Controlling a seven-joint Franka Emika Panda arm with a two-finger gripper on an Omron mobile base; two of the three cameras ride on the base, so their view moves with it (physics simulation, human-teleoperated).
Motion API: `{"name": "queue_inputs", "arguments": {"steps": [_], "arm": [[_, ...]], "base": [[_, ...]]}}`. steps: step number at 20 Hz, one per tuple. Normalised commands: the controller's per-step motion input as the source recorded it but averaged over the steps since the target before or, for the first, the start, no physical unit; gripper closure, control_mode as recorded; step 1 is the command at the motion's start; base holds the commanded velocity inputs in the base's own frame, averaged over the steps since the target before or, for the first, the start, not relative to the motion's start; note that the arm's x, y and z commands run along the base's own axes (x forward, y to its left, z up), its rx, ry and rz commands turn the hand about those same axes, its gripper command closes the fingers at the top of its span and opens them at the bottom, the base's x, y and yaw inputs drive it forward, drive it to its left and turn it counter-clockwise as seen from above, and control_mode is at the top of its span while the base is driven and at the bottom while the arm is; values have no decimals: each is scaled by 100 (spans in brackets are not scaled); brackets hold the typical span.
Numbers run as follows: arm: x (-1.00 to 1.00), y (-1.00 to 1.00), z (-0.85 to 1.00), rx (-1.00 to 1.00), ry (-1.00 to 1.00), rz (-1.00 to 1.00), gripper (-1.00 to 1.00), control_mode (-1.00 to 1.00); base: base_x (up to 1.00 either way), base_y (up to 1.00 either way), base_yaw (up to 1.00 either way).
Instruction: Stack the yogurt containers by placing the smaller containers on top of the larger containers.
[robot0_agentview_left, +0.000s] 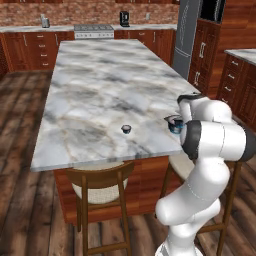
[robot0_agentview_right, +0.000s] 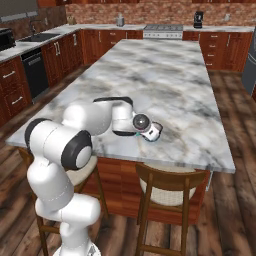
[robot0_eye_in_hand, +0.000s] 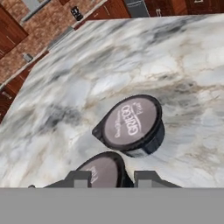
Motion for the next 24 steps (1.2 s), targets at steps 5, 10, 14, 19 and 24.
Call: {"name": "queue_inputs", "arguments": {"steps": [5, 10, 14, 19, 24], "arm": [[-1, -7, 30, 2, -11, 0, 100, -100], [0, -14, 26, 2, -8, 6, 100, -100], [3, -3, 2, -1, -1, 1, 100, -100], [23, -35, 20, 6, -5, 6, 100, -100], [34, -49, 13, 9, -2, 10, 100, -100]], "base": [[0, 0, 0], [0, 0, 0], [0, 0, 0], [0, 0, 0], [0, 0, 0]]}}
